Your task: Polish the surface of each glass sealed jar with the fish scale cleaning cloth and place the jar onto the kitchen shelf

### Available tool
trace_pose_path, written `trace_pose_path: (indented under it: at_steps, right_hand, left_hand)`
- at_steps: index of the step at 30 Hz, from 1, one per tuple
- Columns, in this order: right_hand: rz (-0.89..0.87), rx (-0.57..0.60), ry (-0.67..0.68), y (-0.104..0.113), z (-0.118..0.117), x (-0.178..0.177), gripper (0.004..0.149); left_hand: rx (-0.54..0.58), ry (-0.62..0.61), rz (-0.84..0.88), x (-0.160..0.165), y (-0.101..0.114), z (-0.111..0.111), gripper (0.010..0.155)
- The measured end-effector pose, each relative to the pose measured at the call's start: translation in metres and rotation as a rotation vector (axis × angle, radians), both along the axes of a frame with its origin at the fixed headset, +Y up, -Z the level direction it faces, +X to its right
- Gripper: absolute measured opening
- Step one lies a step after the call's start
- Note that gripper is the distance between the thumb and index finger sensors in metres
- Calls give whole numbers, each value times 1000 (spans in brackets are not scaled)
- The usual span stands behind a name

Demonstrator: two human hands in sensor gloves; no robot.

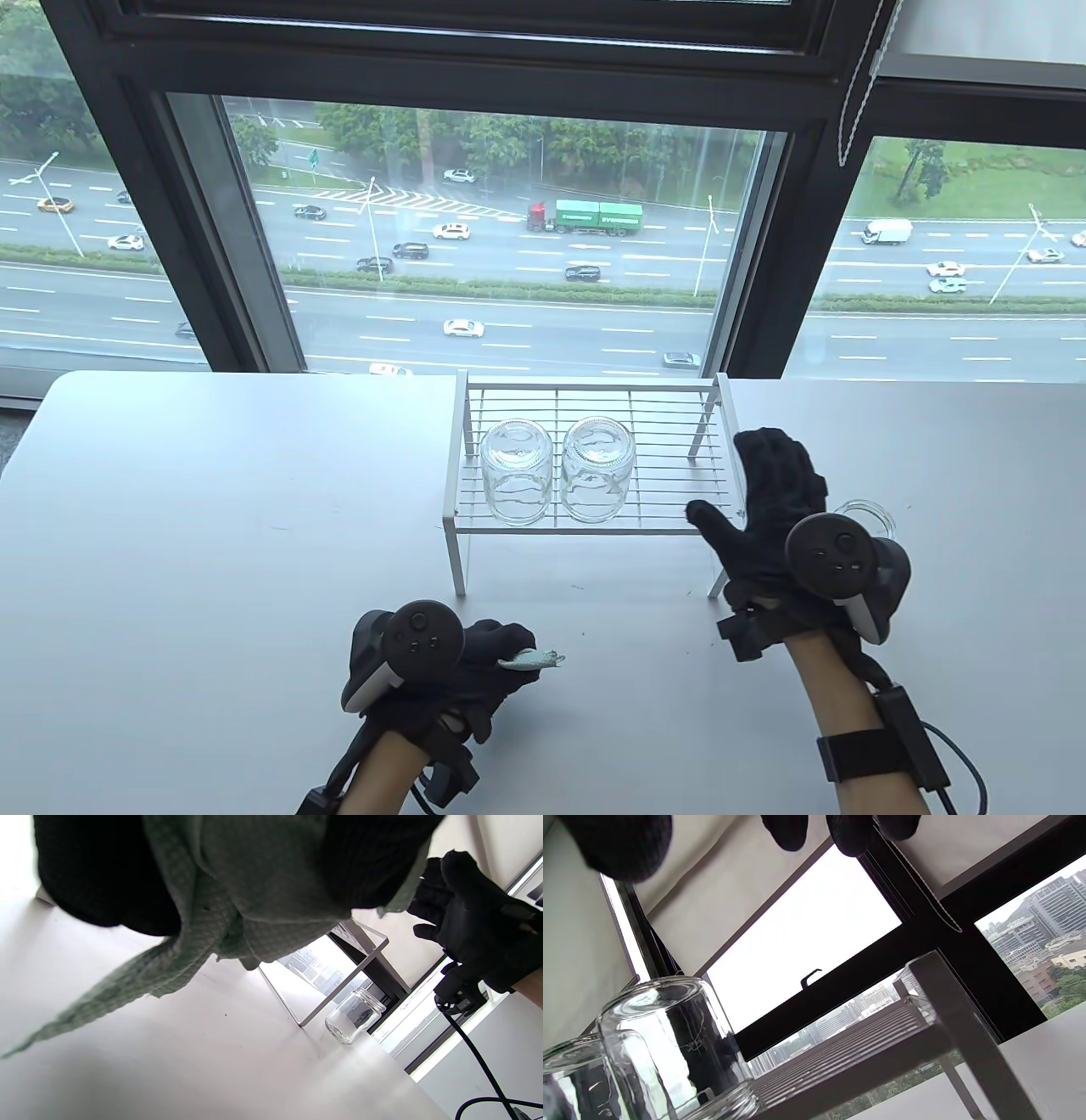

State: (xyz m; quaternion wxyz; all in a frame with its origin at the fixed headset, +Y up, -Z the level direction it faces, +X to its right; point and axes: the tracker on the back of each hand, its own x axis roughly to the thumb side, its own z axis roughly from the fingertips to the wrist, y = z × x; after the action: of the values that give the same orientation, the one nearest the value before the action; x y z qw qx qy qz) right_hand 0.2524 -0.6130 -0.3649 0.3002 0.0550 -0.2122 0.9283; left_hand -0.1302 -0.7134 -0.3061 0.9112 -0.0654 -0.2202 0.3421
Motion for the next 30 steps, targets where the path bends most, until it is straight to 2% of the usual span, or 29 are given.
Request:
trace_pose_path:
  at_steps: [5,6,14,16,19,22,24,30]
  right_hand:
    - [63,-98,-163,-16,-6,50,88]
    - [97,-160,-221,-24,-7,62,87]
    - [226,-471,-467,-75,-17,96,85]
    - [251,-543,-485,-84,-19,97,85]
    - [280,-497,-543,-92,-20,93,81]
    - [345,-555,-575,-97,-24,90,74]
    - [363,-447,-606,-98,-25,90,67]
    - [454,-448,-629,-101,-29,92,53]
  left_hand:
    - [2,2,6,0,0,0,51]
    - [1,1,2,0,0,0,51]
    - [1,-17,-24,5,-2,1,51]
    - [1,-17,-24,5,-2,1,51]
    - [1,-14,-20,5,-2,1,51]
    - [-2,-13,-21,5,-3,1,51]
    - [-4,-15,-26,5,-3,1,51]
    - [-3,-12,-22,5,-3,1,51]
